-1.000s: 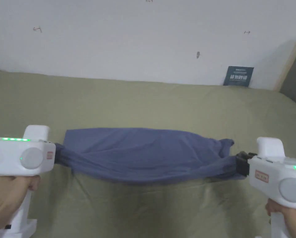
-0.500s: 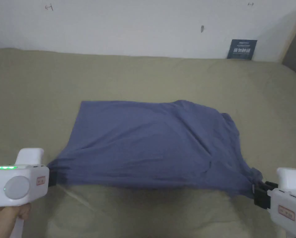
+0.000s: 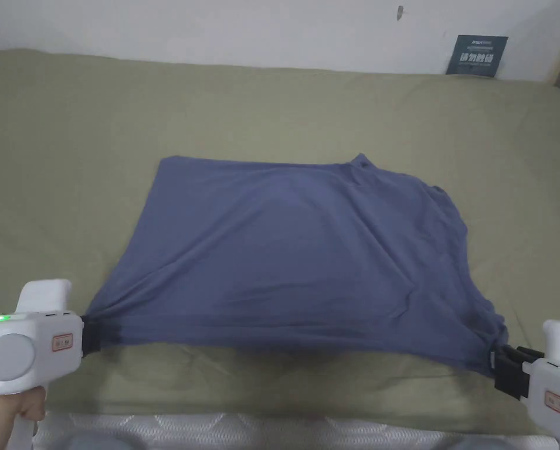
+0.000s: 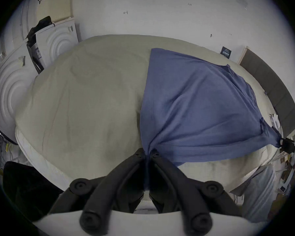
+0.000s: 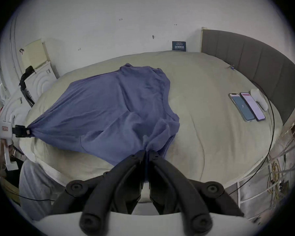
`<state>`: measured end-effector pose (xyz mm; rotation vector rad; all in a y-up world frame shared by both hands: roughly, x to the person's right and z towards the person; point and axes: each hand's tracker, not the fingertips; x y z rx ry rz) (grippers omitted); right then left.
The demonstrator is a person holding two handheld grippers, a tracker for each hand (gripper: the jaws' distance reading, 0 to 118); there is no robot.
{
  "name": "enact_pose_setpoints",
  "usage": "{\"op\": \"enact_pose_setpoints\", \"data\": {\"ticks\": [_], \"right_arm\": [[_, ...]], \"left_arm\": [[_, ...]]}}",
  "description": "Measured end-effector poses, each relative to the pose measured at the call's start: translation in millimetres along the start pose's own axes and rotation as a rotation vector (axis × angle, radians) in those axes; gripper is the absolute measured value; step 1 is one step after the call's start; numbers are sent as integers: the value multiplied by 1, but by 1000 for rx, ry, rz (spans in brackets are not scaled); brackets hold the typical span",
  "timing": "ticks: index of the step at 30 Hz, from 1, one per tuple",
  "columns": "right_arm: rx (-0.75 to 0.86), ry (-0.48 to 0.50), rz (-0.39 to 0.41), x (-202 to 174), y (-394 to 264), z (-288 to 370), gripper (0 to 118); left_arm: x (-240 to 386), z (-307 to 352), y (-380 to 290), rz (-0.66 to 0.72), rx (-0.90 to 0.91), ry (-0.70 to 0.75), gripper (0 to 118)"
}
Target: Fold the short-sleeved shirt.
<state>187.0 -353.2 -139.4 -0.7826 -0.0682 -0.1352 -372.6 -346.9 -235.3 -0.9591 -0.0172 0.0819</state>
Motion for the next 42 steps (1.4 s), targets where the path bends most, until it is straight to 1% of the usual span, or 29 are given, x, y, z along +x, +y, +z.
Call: {"op": "enact_pose_setpoints", "data": {"ticks": [2, 9, 10, 11, 12, 13, 14, 15, 16, 17, 18, 19, 20, 21, 22, 23, 25, 28, 30, 32, 33, 34, 35, 36, 37, 38, 40, 41, 42], "right_arm": [[-7, -12, 25, -1, -3, -1, 8], [-42, -13, 9, -2, -4, -15, 8], [-40, -14, 2, -3, -4, -17, 14], [-42, -17, -7, -4, -3, -17, 38], [-55, -20, -19, -6, -2, -18, 87], [-66, -15, -25, -6, -2, -18, 114], [-53, -8, -31, -6, -2, -16, 116], [-30, -5, -28, -8, -1, -8, 108], [-31, -20, -21, -11, 3, -5, 107], [-29, -26, -17, -12, 4, -3, 108], [-4, -32, -16, -7, 8, -1, 107], [5, -37, -10, -7, 10, 2, 104], [15, -42, -7, -7, 12, 4, 92], [34, -43, -7, -8, 14, 6, 57], [43, -43, -6, -9, 15, 8, 20], [49, -47, -3, -10, 16, 9, 9], [83, -52, -15, -12, 16, 12, 7], [63, -45, -9, -12, 14, 12, 7], [54, -54, 7, -18, 16, 14, 7], [40, -54, -1, -20, 15, 15, 7], [38, -54, 0, -22, 13, 16, 7], [29, -48, -10, -15, 14, 14, 7], [21, -49, -8, -14, 14, 12, 7], [13, -52, -10, -13, 13, 11, 7], [9, -53, -14, -12, 13, 10, 7], [0, -52, -14, -9, 12, 8, 7], [-13, -56, -9, -7, 12, 4, 7], [-18, -61, -10, -6, 12, 2, 7], [-24, -63, -15, -4, 11, -1, 7]], "left_arm": [[-2, -1, -3, 10, -9, -4, 3], [3, -9, -5, 6, -38, -6, 4], [3, -9, -4, 4, -31, -2, 4], [3, -8, -4, 7, -23, -1, 14], [3, -6, -2, 12, -20, -6, 59], [2, -5, -4, 18, -20, -19, 99], [2, -5, -4, 26, -26, -16, 118], [4, -1, -6, 32, -9, -1, 117], [6, 5, -5, 23, 34, 9, 113], [6, 10, -4, 11, 27, 19, 111], [7, 13, -3, 5, 36, 41, 105], [8, 17, -3, -1, 55, 51, 92], [10, 21, -3, -19, 66, 59, 65], [8, 25, -4, -32, 92, 91, 12], [9, 27, -4, -37, 91, 89, 0], [8, 27, -4, -34, 94, 92, 0], [0, 31, -6, -24, 95, 71, 0], [-6, 30, -9, 6, 78, 51, 0], [-11, 25, -10, 6, 63, 49, 0], [-14, 21, -12, -8, 35, 40, 0], [-13, 17, -11, -11, 15, 30, 3], [-14, 14, -11, -24, -7, 26, 20], [-14, 8, -11, -33, -29, 17, 56], [-16, -1, -11, -27, -41, 28, 109], [-13, -7, -10, -28, -42, 45, 118], [-15, -10, -9, -36, -20, 56, 114], [-16, -23, -4, -35, -61, 50, 95], [-14, -27, -4, -36, -64, 48, 81], [-13, -31, -3, -41, -81, 56, 44]]}}
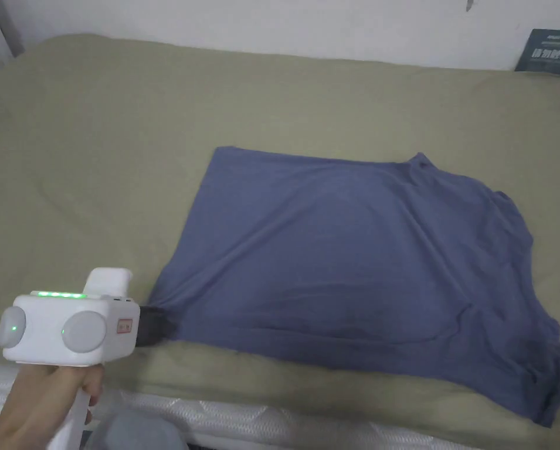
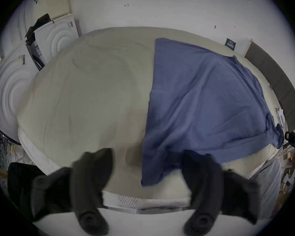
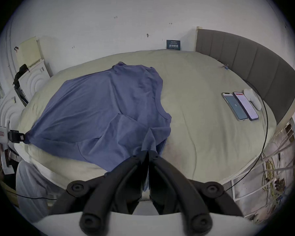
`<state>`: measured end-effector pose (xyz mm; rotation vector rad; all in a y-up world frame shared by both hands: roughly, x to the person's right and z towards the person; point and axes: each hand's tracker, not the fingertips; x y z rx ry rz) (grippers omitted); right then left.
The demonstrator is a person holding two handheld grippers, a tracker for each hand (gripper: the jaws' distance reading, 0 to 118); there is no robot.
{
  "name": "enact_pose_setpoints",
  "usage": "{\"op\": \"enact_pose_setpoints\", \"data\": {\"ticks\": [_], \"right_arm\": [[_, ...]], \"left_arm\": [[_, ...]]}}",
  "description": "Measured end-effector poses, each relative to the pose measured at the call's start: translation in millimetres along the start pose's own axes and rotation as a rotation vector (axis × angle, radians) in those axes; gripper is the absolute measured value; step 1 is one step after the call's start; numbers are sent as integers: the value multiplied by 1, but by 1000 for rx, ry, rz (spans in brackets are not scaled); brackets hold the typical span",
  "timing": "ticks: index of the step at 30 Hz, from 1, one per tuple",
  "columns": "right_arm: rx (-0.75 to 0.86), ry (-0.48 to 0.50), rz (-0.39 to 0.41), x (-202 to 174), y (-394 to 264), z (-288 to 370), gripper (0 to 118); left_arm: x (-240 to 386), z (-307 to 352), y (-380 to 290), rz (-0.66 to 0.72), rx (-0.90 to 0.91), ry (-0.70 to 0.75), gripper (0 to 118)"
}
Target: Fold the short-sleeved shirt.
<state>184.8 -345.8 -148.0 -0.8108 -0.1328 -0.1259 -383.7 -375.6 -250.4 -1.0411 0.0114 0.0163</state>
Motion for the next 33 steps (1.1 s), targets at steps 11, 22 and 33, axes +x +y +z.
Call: {"op": "enact_pose_setpoints", "data": {"ticks": [11, 22, 33], "right_arm": [[-157, -22, 37, 15, -22, -33, 64], [-28, -9, 11, 0, 43, -21, 8], [24, -54, 53, -6, 144, -96, 8]], "left_arm": [[6, 3, -5, 30, -16, -55, 4], [12, 26, 33, 39, 73, -72, 3], [37, -11, 142, 10, 133, -49, 3]]}}
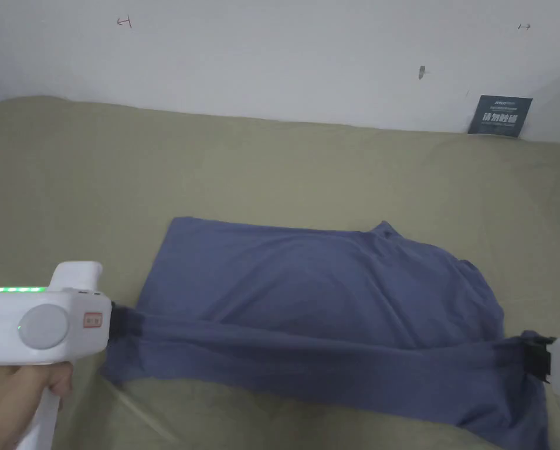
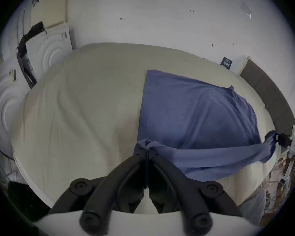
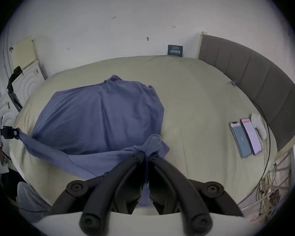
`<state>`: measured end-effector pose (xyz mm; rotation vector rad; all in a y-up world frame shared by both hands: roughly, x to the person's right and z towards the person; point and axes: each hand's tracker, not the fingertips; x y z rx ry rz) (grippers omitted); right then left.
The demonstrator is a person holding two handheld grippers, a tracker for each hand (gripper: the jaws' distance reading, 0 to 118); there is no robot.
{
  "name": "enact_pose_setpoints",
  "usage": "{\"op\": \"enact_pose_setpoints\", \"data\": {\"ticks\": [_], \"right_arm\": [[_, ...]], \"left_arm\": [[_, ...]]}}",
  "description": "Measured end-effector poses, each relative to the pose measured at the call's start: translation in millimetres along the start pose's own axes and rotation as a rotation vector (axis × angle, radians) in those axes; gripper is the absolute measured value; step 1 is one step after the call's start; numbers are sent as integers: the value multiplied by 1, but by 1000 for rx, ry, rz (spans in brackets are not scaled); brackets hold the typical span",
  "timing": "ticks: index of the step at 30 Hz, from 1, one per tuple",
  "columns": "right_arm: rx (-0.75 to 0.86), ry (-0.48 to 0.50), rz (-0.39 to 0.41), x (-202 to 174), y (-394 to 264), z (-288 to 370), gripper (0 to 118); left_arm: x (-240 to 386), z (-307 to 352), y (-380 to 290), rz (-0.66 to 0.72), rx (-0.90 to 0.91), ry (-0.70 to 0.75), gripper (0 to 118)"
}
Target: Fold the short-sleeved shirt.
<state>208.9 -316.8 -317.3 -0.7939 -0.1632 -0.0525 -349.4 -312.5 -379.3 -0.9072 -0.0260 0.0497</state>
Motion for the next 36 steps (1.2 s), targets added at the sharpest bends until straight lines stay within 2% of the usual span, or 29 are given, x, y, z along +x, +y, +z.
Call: {"op": "enact_pose_setpoints", "data": {"ticks": [4, 6, 11, 17, 18, 19, 20, 21, 23, 25, 26, 27, 28, 29, 30, 31, 32, 33, 35, 36], "right_arm": [[-19, -27, 13, -4, 25, -45, 8], [-35, -41, 32, -9, 31, -63, 8], [-72, -62, 37, -13, 32, -100, 8], [-84, -44, 55, -14, 26, -110, 8], [-80, -40, 44, -13, 25, -107, 19], [-66, -55, 28, -10, 24, -103, 51], [-67, -60, 19, -7, 22, -99, 90], [-32, -45, -11, -2, 21, -90, 108], [-7, -44, -26, -5, 21, -69, 102], [26, -31, -37, 0, 15, -49, 105], [36, -27, -40, 2, 11, -40, 105], [41, -31, -43, -2, 7, -27, 102], [53, -15, -51, -1, 1, -15, 90], [65, -8, -55, 0, -5, -6, 66], [67, -3, -55, -1, -12, 3, 18], [62, -11, -50, -7, -18, 9, 8], [70, -6, -53, -8, -25, 16, 8], [44, 50, -46, -9, -29, 21, 8], [41, 47, -35, -14, -42, 27, 8], [41, 36, -20, -18, -47, 29, 8]], "left_arm": [[11, -34, 24, 3, 2, 24, 3], [18, -48, 30, -42, 0, 63, 3], [21, -77, 38, -17, -32, 68, 3], [14, -93, 32, 18, -77, 42, 6], [10, -89, 31, 51, -70, 0, 29], [6, -86, 29, 58, -58, -18, 64], [4, -83, 26, 70, -44, -12, 101], [2, -75, 24, 69, -9, 9, 118], [-2, -56, 22, 50, 66, 38, 115], [-5, -38, 14, 46, 74, 67, 112], [-10, -31, 11, 46, 74, 52, 105], [-12, -21, 5, 43, 78, 38, 80], [-11, -14, -2, 38, 77, 49, 47], [-11, -9, -9, 27, 88, 81, 8], [-10, -6, -16, 16, 90, 87, 0], [-10, -3, -23, 17, 89, 86, 0], [-10, -3, -28, 11, 50, 59, 0], [-8, -3, -34, 18, 20, 35, 0], [-5, -6, -41, 7, 21, 48, 1], [-2, -7, -43, -3, 20, 54, 8]]}}
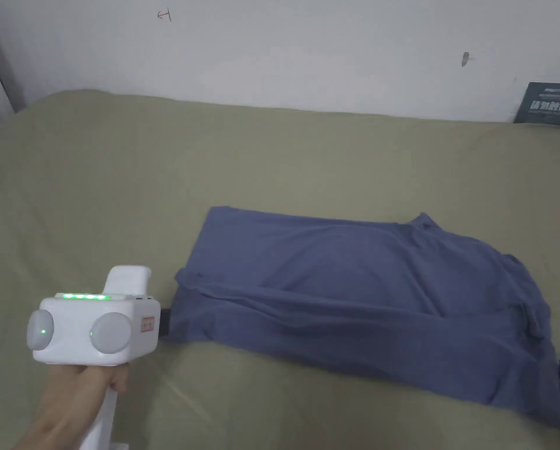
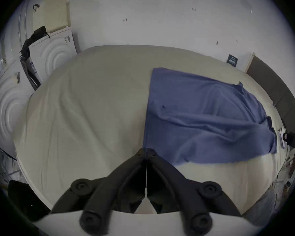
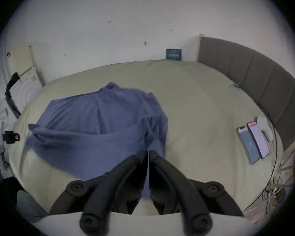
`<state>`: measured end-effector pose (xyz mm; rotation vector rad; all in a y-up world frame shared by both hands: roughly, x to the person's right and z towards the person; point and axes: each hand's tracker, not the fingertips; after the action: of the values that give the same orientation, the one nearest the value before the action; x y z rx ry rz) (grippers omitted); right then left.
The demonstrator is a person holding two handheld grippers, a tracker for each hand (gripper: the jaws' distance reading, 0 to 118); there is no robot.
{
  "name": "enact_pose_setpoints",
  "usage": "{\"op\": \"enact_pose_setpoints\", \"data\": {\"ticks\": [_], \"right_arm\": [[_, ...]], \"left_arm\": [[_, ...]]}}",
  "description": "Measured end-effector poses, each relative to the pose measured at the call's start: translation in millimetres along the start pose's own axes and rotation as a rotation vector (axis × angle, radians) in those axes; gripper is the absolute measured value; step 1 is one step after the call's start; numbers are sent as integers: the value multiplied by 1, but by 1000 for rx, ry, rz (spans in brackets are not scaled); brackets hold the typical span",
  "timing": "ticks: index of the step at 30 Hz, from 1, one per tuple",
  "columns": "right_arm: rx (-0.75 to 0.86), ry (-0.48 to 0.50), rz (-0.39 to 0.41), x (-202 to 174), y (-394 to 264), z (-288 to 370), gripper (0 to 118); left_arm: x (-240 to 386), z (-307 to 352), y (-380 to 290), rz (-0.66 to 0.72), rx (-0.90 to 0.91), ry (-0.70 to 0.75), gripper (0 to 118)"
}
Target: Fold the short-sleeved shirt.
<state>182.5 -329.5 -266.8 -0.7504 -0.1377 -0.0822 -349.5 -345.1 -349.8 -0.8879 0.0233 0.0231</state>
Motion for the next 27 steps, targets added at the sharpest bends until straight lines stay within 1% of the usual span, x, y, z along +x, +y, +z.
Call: {"op": "enact_pose_setpoints", "data": {"ticks": [1, 3, 4, 5, 6, 7, 10, 11, 12, 13, 15, 16, 17, 18, 19, 20, 22, 23, 24, 25, 26, 27], "right_arm": [[4, -3, 7, -3, -5, 2, 8], [-9, 3, 16, -2, -13, -2, 8], [-11, 1, 14, -4, -15, -3, 8], [-15, 0, 10, -5, -17, -4, 8], [-22, 0, 5, -2, -19, -9, 8], [-30, -2, 4, 2, -22, -15, 8], [-52, -23, -3, 4, -21, -25, 8], [-55, -25, -12, 7, -22, -27, 8], [-58, -28, -17, 8, -21, -30, 8], [-63, -31, -17, 8, -19, -33, 8], [-76, -39, -13, 10, -19, -37, 11], [-75, -45, -13, 10, -19, -39, 26], [-78, -42, -20, 11, -19, -41, 58], [-123, -36, -19, 11, -20, -47, 109], [-140, -19, -31, 11, -22, -51, 117], [-55, -21, -50, 11, -19, -47, 111], [-167, -14, -17, 9, -20, -59, 113], [-160, -13, -20, 9, -24, -67, 113], [-171, -17, -14, 9, -25, -73, 110], [-190, -32, 3, 9, -25, -79, 97], [-187, -32, 8, 8, -22, -85, 68], [-184, -34, 11, 8, -19, -89, 25]], "left_arm": [[3, -2, 0, -2, 1, 3, 33], [8, -10, 1, -17, -19, 3, 118], [12, -18, 2, -25, -44, 10, 117], [14, -23, 1, -21, -39, 23, 112], [11, -28, 3, -19, 11, 56, 112], [11, -38, 5, -53, -25, 85, 112], [17, -57, 5, -51, -51, 82, 111], [17, -62, 5, -45, -57, 82, 108], [17, -67, 4, -44, -58, 80, 96], [21, -67, 4, -50, -63, 74, 78], [27, -65, 1, -35, -66, 23, 30], [29, -63, 1, -28, -60, 23, 18], [30, -63, 1, -29, -58, 13, 10], [38, -57, 2, -35, -56, 11, 9], [39, -57, 1, -46, -53, 18, 9], [37, -57, 1, -50, -52, 19, 9], [35, -55, 3, -33, -63, 6, 9], [33, -55, 3, -20, -66, -1, 9], [32, -54, 4, -6, -68, -8, 9], [32, -54, 4, 6, -71, -13, 9], [33, -54, 6, 4, -72, -14, 9], [34, -53, 6, 2, -72, -14, 9]]}}
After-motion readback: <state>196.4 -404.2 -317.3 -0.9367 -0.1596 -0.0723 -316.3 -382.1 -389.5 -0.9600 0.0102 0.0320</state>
